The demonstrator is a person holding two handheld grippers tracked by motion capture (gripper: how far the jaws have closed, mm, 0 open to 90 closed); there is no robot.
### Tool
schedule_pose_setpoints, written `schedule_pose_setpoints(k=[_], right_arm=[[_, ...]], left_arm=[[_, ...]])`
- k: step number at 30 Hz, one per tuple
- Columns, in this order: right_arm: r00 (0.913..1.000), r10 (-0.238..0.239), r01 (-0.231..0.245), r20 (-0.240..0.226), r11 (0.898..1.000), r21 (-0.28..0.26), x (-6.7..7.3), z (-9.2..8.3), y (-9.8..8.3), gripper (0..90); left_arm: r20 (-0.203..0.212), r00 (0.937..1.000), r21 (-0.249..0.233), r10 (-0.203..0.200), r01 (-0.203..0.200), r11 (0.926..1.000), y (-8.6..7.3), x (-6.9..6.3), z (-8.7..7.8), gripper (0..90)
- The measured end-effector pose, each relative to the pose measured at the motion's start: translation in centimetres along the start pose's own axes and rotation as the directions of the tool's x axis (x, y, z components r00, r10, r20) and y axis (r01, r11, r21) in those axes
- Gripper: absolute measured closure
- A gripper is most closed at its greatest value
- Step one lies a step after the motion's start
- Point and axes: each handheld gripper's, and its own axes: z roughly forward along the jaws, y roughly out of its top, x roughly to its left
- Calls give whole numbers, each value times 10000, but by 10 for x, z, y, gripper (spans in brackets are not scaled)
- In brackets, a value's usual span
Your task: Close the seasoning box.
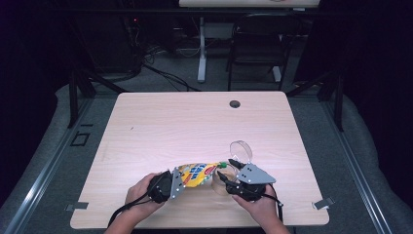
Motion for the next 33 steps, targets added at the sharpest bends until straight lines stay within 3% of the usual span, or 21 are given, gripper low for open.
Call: schedule_pose_setpoints(k=[9, 19, 33], right_arm=[[10000, 14, -14, 27, 10000, -29, -1, -1, 0, 449], [10000, 64, -64, 32, 10000, -32, -1, -1, -1, 453], [9999, 110, -110, 15, 9999, -26, -1, -1, -1, 456]], left_arm=[[437, 9948, -396, -919, 936, 9948, -10, 10, -1, 885], [967, 9727, -728, -2109, 2182, 9732, -20, 22, -1, 881], [1158, 9570, -917, -2661, 2771, 9565, -25, 25, 0, 879]])
